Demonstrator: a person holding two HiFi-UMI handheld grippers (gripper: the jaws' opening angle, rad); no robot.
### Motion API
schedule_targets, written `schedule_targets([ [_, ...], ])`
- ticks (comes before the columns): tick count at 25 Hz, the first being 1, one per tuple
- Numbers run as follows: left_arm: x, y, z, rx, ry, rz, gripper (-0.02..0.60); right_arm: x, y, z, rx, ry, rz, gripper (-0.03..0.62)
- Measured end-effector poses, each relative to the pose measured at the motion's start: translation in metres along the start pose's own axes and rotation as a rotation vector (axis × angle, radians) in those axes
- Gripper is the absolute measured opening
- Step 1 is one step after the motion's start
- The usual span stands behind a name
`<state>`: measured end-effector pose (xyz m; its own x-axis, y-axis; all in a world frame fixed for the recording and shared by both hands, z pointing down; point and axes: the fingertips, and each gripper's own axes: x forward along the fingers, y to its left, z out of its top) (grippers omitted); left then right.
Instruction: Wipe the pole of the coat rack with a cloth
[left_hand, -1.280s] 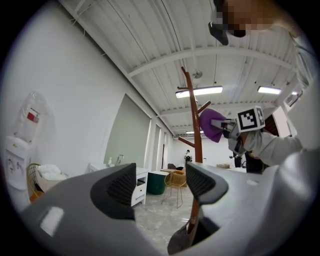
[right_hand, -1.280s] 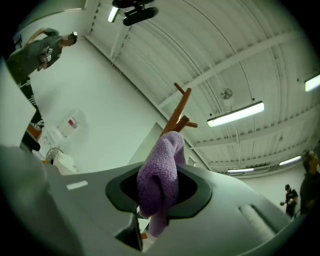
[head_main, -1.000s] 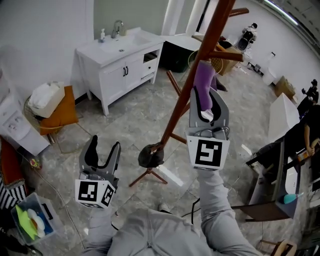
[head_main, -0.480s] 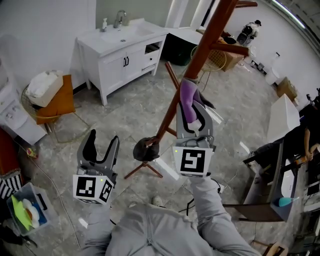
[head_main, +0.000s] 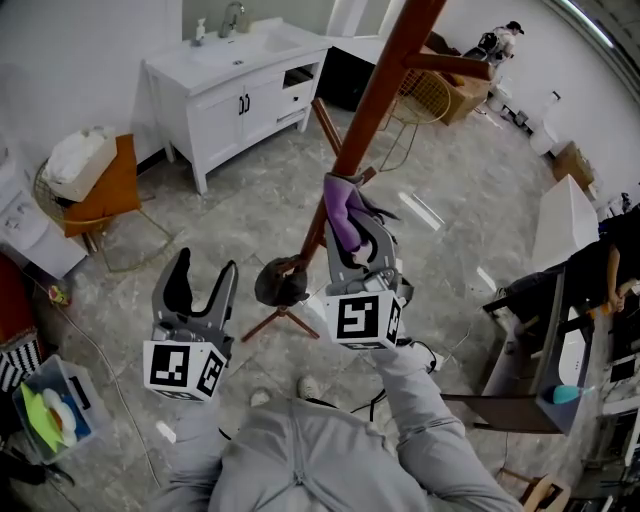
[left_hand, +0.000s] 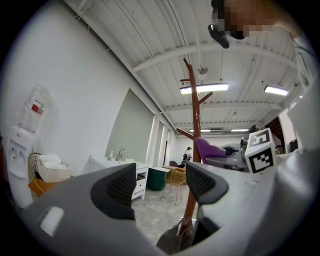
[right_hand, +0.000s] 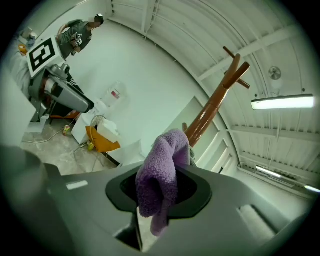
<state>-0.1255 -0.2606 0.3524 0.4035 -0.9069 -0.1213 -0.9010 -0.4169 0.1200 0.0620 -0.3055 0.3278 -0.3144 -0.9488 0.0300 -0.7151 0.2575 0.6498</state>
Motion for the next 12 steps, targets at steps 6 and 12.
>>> schedule_targets([
  [6, 0.003, -0.007, -0.008, -0.005, 0.013, 0.002, 0.337, 0.002, 0.021, -0.026, -0.049, 0.075, 0.089, 0.086],
  [12, 0.010, -0.012, -0.013, -0.015, 0.024, 0.002, 0.337, 0.002, 0.034, -0.042, -0.082, 0.125, 0.170, 0.086],
])
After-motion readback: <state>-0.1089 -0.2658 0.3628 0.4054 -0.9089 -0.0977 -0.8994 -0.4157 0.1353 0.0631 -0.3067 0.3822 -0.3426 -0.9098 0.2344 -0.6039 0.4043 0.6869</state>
